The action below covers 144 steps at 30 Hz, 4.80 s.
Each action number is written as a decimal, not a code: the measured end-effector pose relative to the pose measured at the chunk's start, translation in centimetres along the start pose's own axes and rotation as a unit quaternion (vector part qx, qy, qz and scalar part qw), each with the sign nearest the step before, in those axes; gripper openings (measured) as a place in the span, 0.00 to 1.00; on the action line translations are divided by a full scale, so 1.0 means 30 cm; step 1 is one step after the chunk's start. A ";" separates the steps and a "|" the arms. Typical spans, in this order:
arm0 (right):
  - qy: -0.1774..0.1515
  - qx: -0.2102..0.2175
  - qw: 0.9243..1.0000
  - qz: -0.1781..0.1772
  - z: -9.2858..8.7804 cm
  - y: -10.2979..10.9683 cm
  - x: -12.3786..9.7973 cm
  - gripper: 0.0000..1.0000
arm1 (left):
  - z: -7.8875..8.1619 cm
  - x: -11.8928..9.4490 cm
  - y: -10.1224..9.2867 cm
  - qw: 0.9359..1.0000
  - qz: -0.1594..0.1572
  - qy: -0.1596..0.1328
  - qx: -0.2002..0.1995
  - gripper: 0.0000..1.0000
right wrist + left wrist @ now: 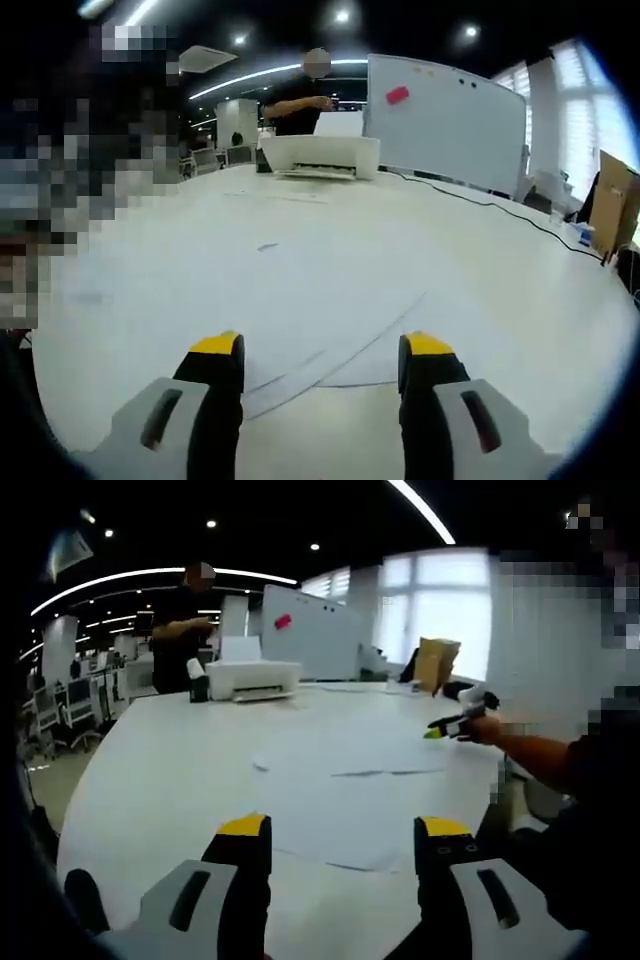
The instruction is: Organize the stack of printing papers by aligning and flattening the scattered papers on the table
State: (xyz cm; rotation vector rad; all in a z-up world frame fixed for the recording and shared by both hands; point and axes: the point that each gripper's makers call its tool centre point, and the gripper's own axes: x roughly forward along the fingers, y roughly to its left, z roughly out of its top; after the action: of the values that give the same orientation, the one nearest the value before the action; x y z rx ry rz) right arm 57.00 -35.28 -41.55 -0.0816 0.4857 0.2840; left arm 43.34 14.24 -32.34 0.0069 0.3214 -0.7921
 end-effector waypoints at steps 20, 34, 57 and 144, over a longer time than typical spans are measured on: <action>0.007 0.002 1.000 -0.003 -0.037 -0.023 0.034 0.59 | -0.002 -0.003 0.001 1.000 0.000 0.001 0.000 0.60; -0.025 -0.011 1.000 0.012 0.010 0.024 0.057 0.60 | -0.006 -0.001 0.003 1.000 0.001 0.003 -0.002 0.60; -0.038 -0.027 0.998 0.040 0.018 0.081 0.085 0.59 | -0.006 -0.008 0.000 1.000 0.003 0.003 -0.001 0.60; -0.047 -0.050 0.995 0.077 0.007 0.162 0.099 0.07 | -0.014 0.012 -0.025 1.000 -0.013 0.005 0.001 0.59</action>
State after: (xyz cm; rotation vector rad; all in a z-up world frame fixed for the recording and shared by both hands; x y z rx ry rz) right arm 58.23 -29.85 -42.81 -0.1274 0.3840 0.4605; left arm 42.93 13.50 -32.77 0.0093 0.3304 -0.8179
